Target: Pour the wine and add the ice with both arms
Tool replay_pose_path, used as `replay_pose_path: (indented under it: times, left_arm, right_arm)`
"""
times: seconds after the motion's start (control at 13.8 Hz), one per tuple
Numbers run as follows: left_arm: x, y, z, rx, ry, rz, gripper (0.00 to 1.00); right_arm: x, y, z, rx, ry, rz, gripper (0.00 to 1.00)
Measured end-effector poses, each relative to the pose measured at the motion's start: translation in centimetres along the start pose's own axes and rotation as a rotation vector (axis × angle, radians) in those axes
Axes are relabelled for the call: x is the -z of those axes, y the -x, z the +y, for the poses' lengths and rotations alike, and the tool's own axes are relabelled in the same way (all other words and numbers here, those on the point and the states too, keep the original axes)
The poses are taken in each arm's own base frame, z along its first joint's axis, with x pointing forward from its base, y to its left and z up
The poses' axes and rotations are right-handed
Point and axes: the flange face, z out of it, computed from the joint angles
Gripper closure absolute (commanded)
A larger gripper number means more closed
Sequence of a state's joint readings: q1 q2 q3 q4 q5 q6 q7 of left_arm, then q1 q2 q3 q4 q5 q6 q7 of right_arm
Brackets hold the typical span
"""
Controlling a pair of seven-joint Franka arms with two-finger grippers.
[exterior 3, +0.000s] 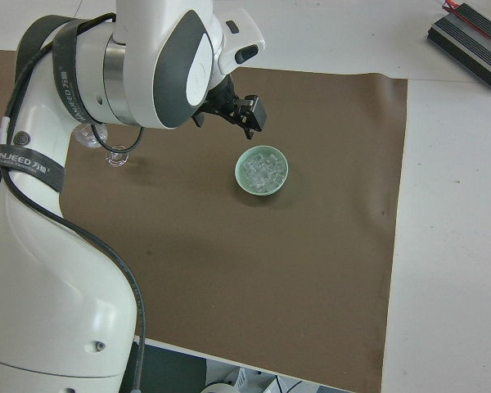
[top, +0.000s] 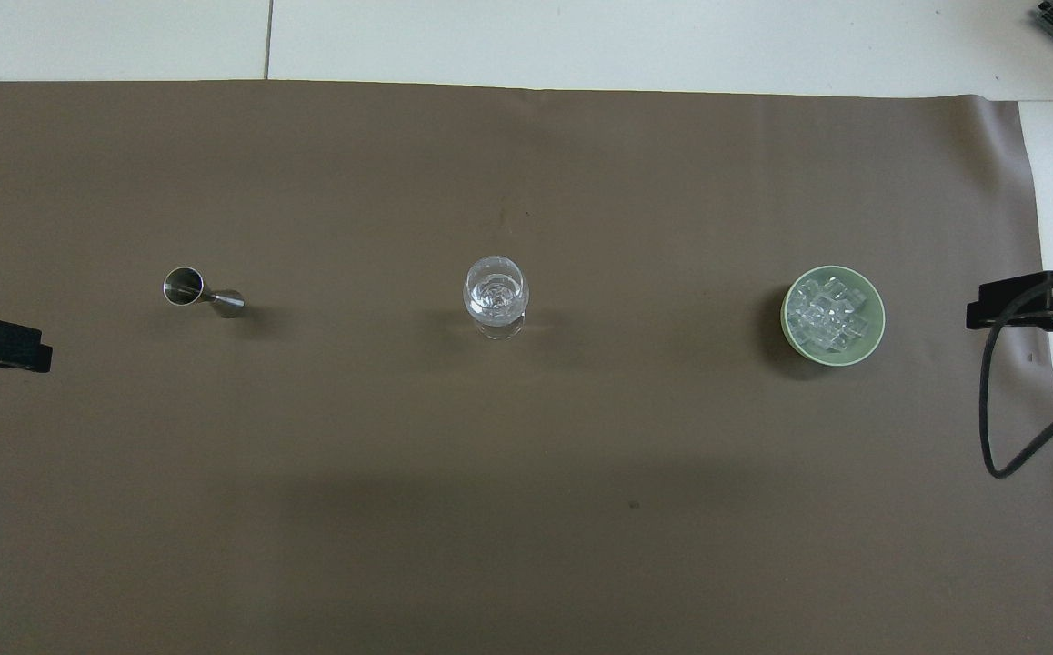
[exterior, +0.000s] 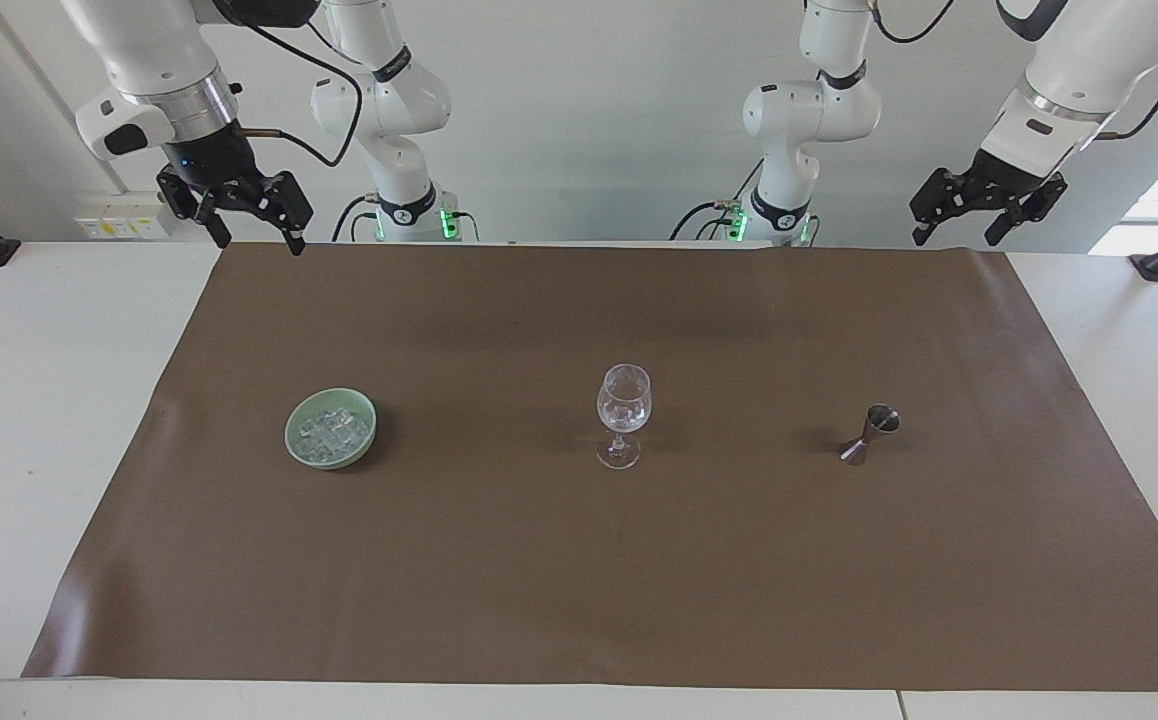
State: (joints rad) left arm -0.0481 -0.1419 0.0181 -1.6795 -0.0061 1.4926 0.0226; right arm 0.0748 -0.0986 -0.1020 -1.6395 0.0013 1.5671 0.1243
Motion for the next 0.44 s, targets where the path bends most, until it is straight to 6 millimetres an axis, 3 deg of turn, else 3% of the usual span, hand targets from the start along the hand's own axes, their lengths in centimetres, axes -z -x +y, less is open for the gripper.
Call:
replay_pose_path:
  times: [0.44]
  left_arm:
    - [0.06, 0.12, 0.29, -0.005, -0.001, 0.006, 0.00]
  right_arm:
    - [-0.10, 0.00, -0.05, 0.001, 0.001, -0.004, 0.00]
